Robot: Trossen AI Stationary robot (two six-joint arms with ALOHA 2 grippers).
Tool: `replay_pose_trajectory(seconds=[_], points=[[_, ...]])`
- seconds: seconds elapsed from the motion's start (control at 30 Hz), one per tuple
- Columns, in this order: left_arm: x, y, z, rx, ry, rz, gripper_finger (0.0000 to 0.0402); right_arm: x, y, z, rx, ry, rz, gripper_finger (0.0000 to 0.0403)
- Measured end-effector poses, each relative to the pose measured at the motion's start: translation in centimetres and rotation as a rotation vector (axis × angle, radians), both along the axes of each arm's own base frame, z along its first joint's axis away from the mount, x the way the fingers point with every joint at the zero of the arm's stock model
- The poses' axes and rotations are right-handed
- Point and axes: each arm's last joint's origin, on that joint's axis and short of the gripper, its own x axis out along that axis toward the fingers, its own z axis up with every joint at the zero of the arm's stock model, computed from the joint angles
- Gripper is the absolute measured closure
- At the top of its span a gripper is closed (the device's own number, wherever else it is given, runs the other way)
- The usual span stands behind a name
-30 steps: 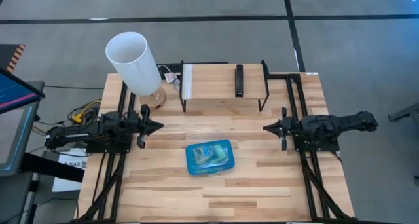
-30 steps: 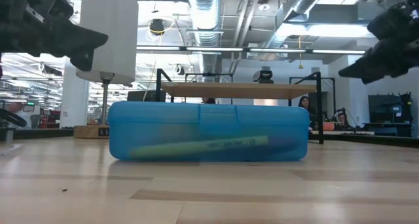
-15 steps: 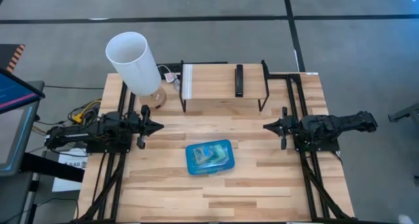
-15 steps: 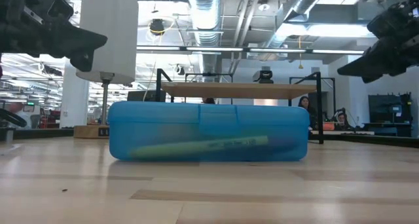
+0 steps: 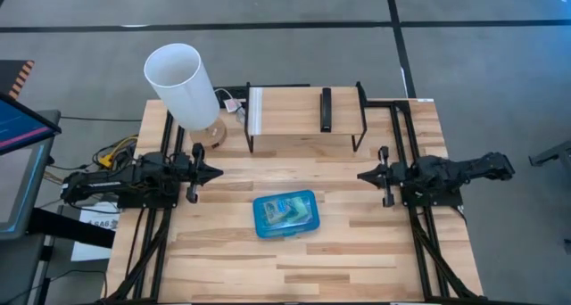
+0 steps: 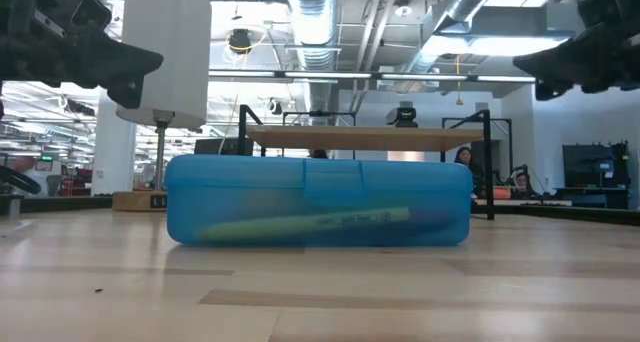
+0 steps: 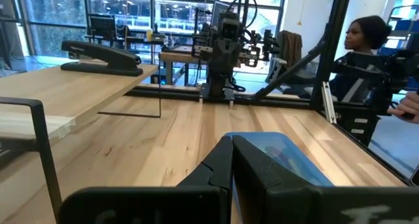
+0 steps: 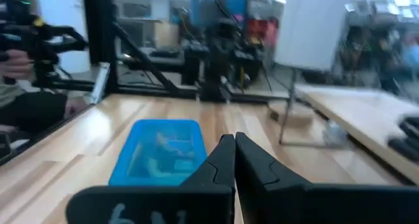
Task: Pack school essentials
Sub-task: Return to Home Position
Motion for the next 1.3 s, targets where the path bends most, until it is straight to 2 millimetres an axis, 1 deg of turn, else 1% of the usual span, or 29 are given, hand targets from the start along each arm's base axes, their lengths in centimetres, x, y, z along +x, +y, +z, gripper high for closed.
replay_pose_trajectory(seconds=[0.43,0.77,0.9,1.0,1.2,1.3], points=[[-0.01,-0.04,0.03,-0.008,-0.002,-0.015,0.0401,0.07,0.07,-0.35,-0.104,0.004,0.024,0.0379],[-0.01,-0.04,0.04,-0.079,-0.002,-0.016,0.0402,0.08,0.07,-0.40,-0.108,0.008,0.024,0.0382],[-0.01,-0.04,0.04,-0.065,-0.002,-0.014,0.0401,0.08,0.07,-0.42,-0.108,0.009,0.023,0.0379],[0.00,0.03,0.01,-0.043,0.000,0.008,0.0402,0.08,0.07,-0.43,-0.108,0.010,0.023,0.0377],[-0.02,0.31,-0.13,-0.049,0.013,0.105,0.0401,0.08,0.07,-0.44,-0.108,0.011,0.023,0.0376],[-0.02,0.34,-0.13,-0.053,0.012,0.117,0.0401,0.08,0.07,-0.45,-0.108,0.011,0.023,0.0376]])
